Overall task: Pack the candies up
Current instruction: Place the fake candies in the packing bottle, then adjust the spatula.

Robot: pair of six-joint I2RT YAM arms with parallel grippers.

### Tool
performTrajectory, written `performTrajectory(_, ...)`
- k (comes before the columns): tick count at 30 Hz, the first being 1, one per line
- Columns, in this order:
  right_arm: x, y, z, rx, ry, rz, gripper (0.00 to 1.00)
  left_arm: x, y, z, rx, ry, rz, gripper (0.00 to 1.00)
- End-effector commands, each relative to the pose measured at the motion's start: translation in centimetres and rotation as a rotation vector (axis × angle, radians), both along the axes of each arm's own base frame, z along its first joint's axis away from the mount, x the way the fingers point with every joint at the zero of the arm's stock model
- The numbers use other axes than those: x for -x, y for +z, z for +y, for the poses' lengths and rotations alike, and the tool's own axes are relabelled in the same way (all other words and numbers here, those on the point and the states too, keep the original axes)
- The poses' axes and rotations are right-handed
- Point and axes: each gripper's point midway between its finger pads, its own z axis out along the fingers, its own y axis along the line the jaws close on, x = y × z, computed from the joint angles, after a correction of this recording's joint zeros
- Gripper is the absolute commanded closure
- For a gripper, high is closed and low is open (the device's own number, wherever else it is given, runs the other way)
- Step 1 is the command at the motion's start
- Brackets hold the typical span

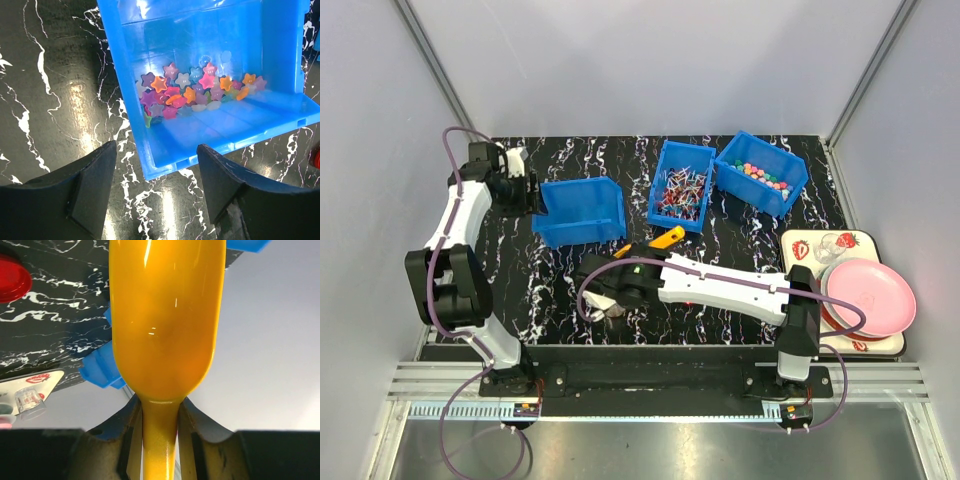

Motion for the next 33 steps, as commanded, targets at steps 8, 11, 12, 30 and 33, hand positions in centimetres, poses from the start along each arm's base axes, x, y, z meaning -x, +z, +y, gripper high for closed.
performTrajectory(8, -0.5, 5.4, 1.4, -0.179, -0.030, -0.035, 1.00, -0.1, 4.4, -1.9, 0.072, -0.115, -0.173, 0.31)
performTrajectory(11, -0.7, 5.9, 1.0, -0.319, -0.095, 0.066, 1.00, 0.8, 7.1, -4.0, 0.146, -0.216, -0.262, 0.30)
performTrajectory(12, -0.7, 6.0, 0.9, -0.374, -0.132, 0.098, 1.00, 1.1, 8.0, -4.6, 0.168, -0.247, -0.293, 0.30)
performTrajectory(30, -1.8, 5.0, -1.0, -0.953, -0.244, 0.543, 1.00, 6.1, 16.5, -15.7, 0.653, -0.740, -0.406, 0.24)
performTrajectory(33, -2.1, 3.9, -0.9, -0.990, -0.255, 0.534, 1.00, 6.6, 16.8, -16.8, 0.725, -0.786, -0.372, 0.25)
